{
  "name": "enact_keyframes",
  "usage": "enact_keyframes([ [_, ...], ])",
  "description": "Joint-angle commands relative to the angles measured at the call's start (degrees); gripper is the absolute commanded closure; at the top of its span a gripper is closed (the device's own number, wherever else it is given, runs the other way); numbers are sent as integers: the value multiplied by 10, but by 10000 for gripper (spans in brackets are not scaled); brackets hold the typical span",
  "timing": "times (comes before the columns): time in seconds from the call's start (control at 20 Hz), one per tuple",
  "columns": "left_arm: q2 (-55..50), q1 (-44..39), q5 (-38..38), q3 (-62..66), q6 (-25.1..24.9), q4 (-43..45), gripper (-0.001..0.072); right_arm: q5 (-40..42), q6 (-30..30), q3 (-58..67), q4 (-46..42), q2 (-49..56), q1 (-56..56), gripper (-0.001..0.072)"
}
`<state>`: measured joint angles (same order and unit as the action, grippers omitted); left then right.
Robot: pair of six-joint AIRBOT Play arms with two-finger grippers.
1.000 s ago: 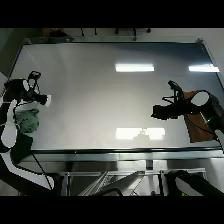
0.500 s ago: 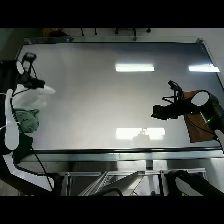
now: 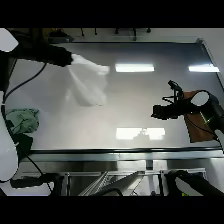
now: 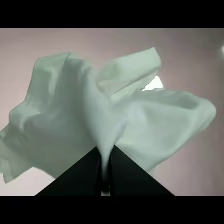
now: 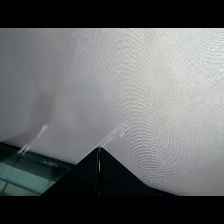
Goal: Fold the shirts.
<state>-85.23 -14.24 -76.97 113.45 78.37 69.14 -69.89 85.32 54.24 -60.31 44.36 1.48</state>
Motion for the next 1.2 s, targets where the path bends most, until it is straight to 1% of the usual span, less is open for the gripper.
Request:
enact_keyframes([
  [0.0,-16,-91,-16,4,5,-43,693,-1,0,0,0,0,0,691],
  [0.25,-134,-195,-18,4,38,-43,690,-2,0,0,0,0,0,684],
  [0.3,-152,-206,-23,4,38,-43,586,-2,1,0,0,-1,0,678],
  [0.35,-164,-210,-26,4,39,-43,206,-7,2,2,0,-1,-1,561],
  [0.4,-167,-206,-27,4,49,-43,60,-13,2,7,1,-1,-1,346],
  [0.45,-162,-193,-31,6,55,-43,51,-15,2,14,2,-1,-1,302],
  [0.55,-133,-147,-54,6,57,-43,51,-15,2,30,1,-1,-1,301],
  [0.65,-99,-82,-104,-4,57,-42,51,-2,2,35,1,0,-1,296],
  [0.75,-57,-18,-140,-76,57,-43,51,1,2,35,0,12,-1,294],
  [0.8,-31,9,-143,-140,57,-43,51,-2,1,35,0,22,0,245],
  [0.85,-6,29,-130,-213,52,-43,51,-6,-1,35,1,34,1,157],
  [0.9,19,45,-96,-292,43,-45,50,-6,-1,34,1,45,0,154],
  [0.95,42,57,-44,-380,37,-52,50,-4,-1,34,2,58,1,154],
  [1.0,59,66,15,-461,19,-82,51,0,-3,34,6,70,1,154],
  [1.05,68,71,69,-525,-8,-130,51,12,-16,34,20,84,1,154],
  [1.15,67,71,161,-625,-83,-250,50,46,-44,34,70,111,1,154],
])
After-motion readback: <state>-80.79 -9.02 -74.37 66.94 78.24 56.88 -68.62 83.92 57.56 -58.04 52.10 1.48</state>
